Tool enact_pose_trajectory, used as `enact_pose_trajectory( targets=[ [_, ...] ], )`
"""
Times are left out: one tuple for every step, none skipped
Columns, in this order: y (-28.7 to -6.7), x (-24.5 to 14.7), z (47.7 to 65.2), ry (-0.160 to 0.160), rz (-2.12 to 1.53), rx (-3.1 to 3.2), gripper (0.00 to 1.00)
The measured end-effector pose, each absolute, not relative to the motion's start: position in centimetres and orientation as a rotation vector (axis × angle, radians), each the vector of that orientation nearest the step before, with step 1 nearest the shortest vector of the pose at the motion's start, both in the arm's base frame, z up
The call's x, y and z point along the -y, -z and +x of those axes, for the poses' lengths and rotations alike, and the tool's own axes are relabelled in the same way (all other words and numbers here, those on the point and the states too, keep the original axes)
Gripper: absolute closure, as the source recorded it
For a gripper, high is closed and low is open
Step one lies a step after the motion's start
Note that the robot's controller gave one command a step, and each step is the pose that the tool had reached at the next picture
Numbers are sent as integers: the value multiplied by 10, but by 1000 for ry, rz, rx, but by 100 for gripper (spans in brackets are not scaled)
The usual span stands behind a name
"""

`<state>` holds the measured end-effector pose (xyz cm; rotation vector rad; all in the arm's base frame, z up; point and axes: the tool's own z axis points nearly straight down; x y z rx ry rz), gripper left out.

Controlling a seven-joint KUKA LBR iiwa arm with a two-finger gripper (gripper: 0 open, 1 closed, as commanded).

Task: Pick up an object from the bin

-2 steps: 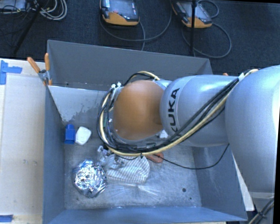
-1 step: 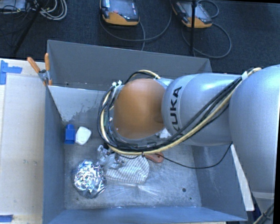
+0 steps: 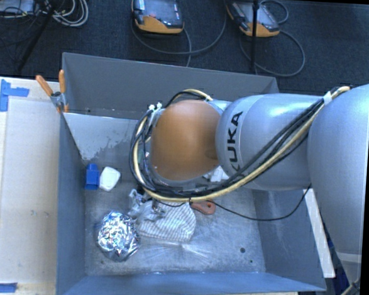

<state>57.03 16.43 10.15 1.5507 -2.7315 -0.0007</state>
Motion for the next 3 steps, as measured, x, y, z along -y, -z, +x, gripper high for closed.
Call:
enact_pose_trajectory(
  targets=[
    [-111, -165, 571, 0, 1551, 2735, 100],
    [-115, -165, 571, 0, 1549, 2736, 100],
    [-118, -165, 571, 1, 1547, 2736, 100]
  ],
)
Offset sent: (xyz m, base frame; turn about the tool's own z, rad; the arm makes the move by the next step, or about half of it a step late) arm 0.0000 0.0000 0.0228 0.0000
